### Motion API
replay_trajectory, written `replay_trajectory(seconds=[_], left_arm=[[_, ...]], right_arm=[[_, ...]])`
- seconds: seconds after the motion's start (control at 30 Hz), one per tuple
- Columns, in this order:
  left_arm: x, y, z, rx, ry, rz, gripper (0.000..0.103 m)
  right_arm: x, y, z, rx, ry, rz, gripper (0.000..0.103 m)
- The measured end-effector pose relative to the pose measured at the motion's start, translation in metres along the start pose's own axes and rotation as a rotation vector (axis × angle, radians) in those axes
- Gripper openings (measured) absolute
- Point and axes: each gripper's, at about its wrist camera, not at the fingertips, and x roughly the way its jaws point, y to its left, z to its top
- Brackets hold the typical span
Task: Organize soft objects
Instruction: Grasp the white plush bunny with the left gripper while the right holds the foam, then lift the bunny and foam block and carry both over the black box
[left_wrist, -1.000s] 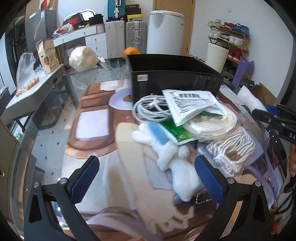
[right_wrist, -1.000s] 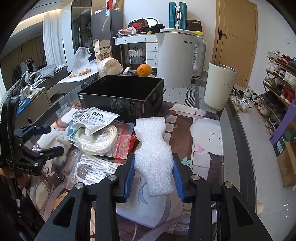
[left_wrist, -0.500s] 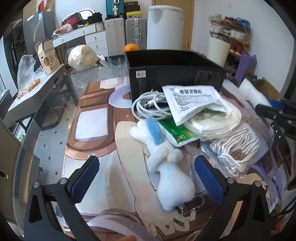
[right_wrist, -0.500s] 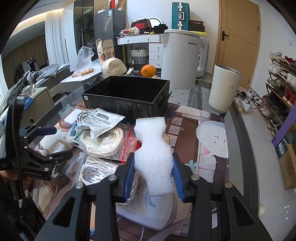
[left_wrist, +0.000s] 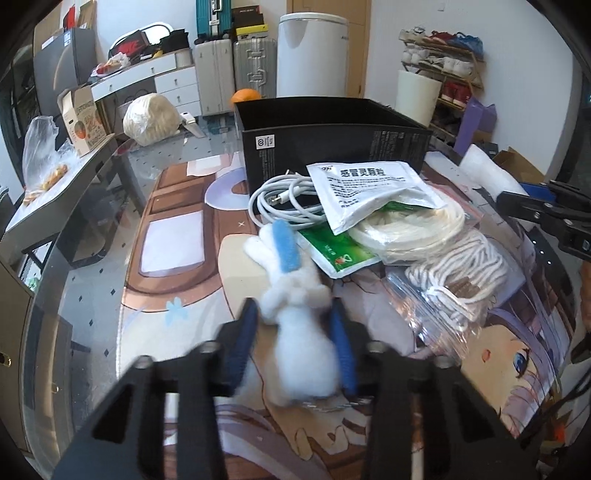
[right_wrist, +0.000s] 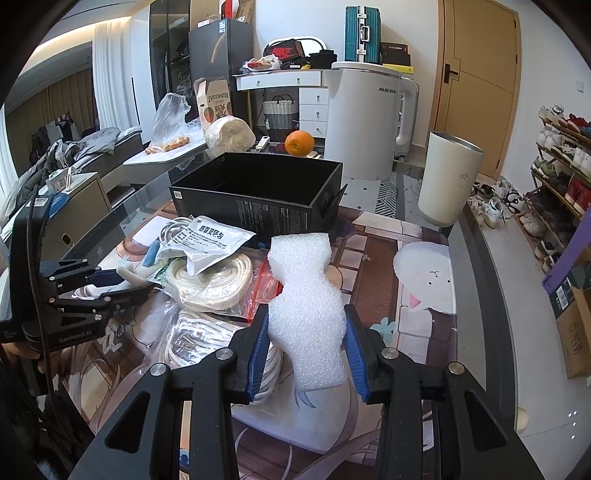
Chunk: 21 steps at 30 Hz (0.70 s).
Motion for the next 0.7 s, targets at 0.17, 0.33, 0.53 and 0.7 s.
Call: replay_trajectory(seconds=[0.17,0.33,0.53,0.7], left_arm=[[-0.007,0.005,-0.006,-0.013,-0.009,-0.040,0.030],[-0.018,0.007,-0.011,-0.018,-0.055,-0.051,0.030],[-0.033,0.014,-0.009,-0.042,-0.128,-0.040,0.030],[-0.049,0.018,-0.004,-0.061,-0.206,-0.052,0.030]], right_arm=[[0.000,0.002,0.001,-0.003,-0.001,-0.001,0.038],[-0.002,0.008,0.002,-0.013,-0.008,0.004,0.038],[-0.010,0.016,0.005,-0.021,-0.040,0.002,0.038],[-0.019,0.021,0.010,-0.025,-0.073,0.012,0.038]])
